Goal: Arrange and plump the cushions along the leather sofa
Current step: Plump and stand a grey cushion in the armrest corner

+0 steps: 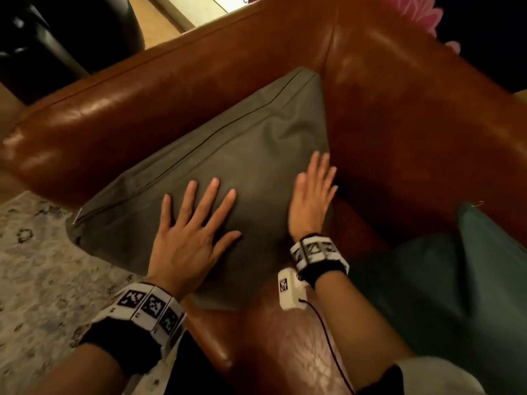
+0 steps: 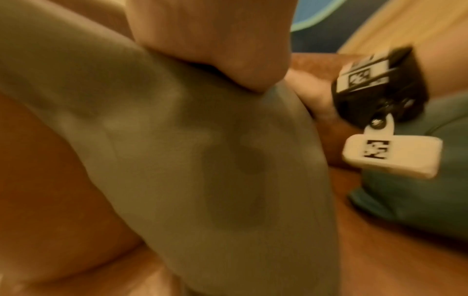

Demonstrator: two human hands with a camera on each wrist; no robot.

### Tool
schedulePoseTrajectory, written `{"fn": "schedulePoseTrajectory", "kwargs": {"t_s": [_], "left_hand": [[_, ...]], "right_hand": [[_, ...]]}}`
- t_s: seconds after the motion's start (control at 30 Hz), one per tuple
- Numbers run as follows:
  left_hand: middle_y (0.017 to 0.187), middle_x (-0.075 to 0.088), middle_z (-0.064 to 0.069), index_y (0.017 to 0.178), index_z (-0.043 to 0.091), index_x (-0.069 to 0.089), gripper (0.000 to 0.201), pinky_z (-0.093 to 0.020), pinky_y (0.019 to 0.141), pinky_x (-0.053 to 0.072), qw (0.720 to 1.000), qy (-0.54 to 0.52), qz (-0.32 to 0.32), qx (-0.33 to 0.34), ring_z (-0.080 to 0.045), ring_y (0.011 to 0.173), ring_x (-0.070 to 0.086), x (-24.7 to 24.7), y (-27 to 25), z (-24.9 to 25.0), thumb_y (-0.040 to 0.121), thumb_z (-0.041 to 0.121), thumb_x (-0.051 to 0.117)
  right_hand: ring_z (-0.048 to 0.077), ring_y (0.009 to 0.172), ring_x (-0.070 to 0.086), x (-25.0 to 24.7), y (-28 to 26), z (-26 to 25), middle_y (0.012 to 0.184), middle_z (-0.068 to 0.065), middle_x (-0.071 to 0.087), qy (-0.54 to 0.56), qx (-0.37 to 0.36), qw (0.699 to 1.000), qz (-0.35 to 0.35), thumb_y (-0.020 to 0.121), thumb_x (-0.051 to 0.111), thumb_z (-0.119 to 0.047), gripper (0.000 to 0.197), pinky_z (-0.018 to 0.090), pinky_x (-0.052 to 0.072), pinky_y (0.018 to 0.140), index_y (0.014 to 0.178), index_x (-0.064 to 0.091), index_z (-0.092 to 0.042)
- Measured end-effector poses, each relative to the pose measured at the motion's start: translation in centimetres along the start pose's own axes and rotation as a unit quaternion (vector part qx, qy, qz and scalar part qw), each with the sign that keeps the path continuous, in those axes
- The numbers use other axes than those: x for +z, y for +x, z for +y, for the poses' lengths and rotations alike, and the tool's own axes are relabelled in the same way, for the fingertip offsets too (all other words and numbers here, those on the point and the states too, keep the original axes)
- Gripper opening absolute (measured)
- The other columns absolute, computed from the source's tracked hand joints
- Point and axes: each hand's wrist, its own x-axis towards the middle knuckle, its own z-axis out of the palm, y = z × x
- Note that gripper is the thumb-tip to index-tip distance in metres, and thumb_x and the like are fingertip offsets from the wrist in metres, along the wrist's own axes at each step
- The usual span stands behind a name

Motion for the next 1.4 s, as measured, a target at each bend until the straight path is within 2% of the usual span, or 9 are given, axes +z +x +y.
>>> {"fn": "schedulePoseTrajectory", "kwargs": {"t_s": [0.1,0.2,0.37,0.5,0.7,0.87,1.07,1.2,1.4], "left_hand": [[0.161,0.006,0.004,0.154,0.037,0.003,0.066,-0.066,0.113,0.016,1.0,0.006,0.002,-0.004,-0.031,0.148,0.013,0.2,-0.1,0.1,0.096,0.066,0.011],[0.161,0.006,0.006,0.153,0.039,0.001,0.065,-0.065,0.114,0.006,0.999,-0.007,0.001,-0.042,-0.029,0.148,0.006,-0.1,-1.1,-1.3,0.095,0.067,0.006],[0.155,0.032,-0.018,0.141,0.014,0.045,0.057,-0.065,0.112,-0.002,0.966,-0.038,0.127,-0.223,-0.037,0.148,0.011,-1.7,-5.0,-5.8,0.101,0.05,0.028],[0.127,0.047,-0.028,0.125,0.001,0.049,0.058,-0.057,0.089,0.042,0.917,-0.156,0.189,-0.315,-0.046,0.112,0.048,-2.9,-6.7,-6.8,0.096,0.051,0.043],[0.089,0.048,-0.005,0.098,0.004,0.055,0.027,-0.03,0.069,0.03,0.885,-0.289,0.226,-0.287,-0.028,0.08,0.048,-3.9,-7.6,-6.9,0.099,0.03,0.048],[0.081,0.05,0.001,0.094,0.009,0.06,0.028,-0.025,0.062,0.026,0.889,-0.286,0.255,-0.252,-0.016,0.07,0.045,-4.9,-7.6,-6.9,0.099,0.033,0.046],[0.088,0.061,0.004,0.101,0.018,0.057,0.036,-0.021,0.059,0.039,0.769,-0.471,0.247,-0.354,-0.003,0.078,0.056,-4.4,-7.9,-6.4,0.097,0.05,0.041],[0.092,0.062,0.0,0.105,0.011,0.06,0.027,-0.022,0.065,0.044,0.764,-0.466,0.251,-0.37,-0.015,0.084,0.06,-4.0,-7.7,-7.8,0.092,0.035,0.062],[0.093,0.054,0.01,0.109,0.017,0.048,0.028,-0.033,0.08,0.051,0.67,-0.528,0.319,-0.413,-0.014,0.09,0.057,-3.8,-6.8,-5.8,0.091,0.03,0.064]], "right_hand": [[0.027,0.154,0.001,0.6,3.1,3.4,0.168,-0.001,0.004,0.081,0.229,0.967,-0.074,0.109,0.013,-0.028,0.05,0.049,0.003,0.121,0.159,0.005,-0.029],[0.028,0.154,0.006,-1.2,4.7,4.8,0.168,0.005,0.008,0.033,0.285,0.938,-0.194,0.109,0.013,-0.034,0.051,0.048,0.005,0.121,0.16,0.011,-0.025],[0.029,0.145,0.035,-8.3,8.0,-0.9,0.156,0.013,0.039,-0.01,0.18,0.964,-0.193,0.105,0.019,-0.053,0.065,0.033,0.024,0.115,0.15,0.042,-0.011],[0.022,0.132,0.05,-9.5,11.5,-8.1,0.14,0.006,0.057,0.04,0.058,0.983,-0.17,0.102,0.026,-0.059,0.065,0.028,0.034,0.105,0.139,0.058,-0.015],[0.035,0.11,0.058,-8.5,13.5,-9.5,0.108,0.023,0.063,-0.071,0.034,0.992,-0.096,0.101,0.043,-0.049,0.048,0.034,0.035,0.076,0.09,0.064,-0.006],[0.038,0.122,0.054,-9.1,13.1,-6.3,0.128,0.022,0.063,-0.07,0.096,0.991,-0.065,0.1,0.051,-0.043,0.05,0.036,0.041,0.094,0.121,0.064,0.001],[0.023,0.099,0.069,-9.6,15.8,-7.5,0.11,0.005,0.073,0.116,0.187,0.972,-0.077,0.057,0.079,-0.069,0.072,0.04,0.053,0.097,0.103,0.075,-0.014],[-0.002,0.056,0.061,-11.1,15.5,-8.8,0.067,-0.01,0.065,0.125,0.098,0.985,-0.07,0.087,0.072,-0.031,0.013,0.017,0.053,0.059,0.086,0.074,-0.018],[0.018,0.093,0.063,-10.5,14.1,-7.5,0.108,0.006,0.067,0.172,0.188,0.965,-0.065,0.087,0.07,-0.045,0.059,0.031,0.056,0.083,0.13,0.062,-0.005]]}}
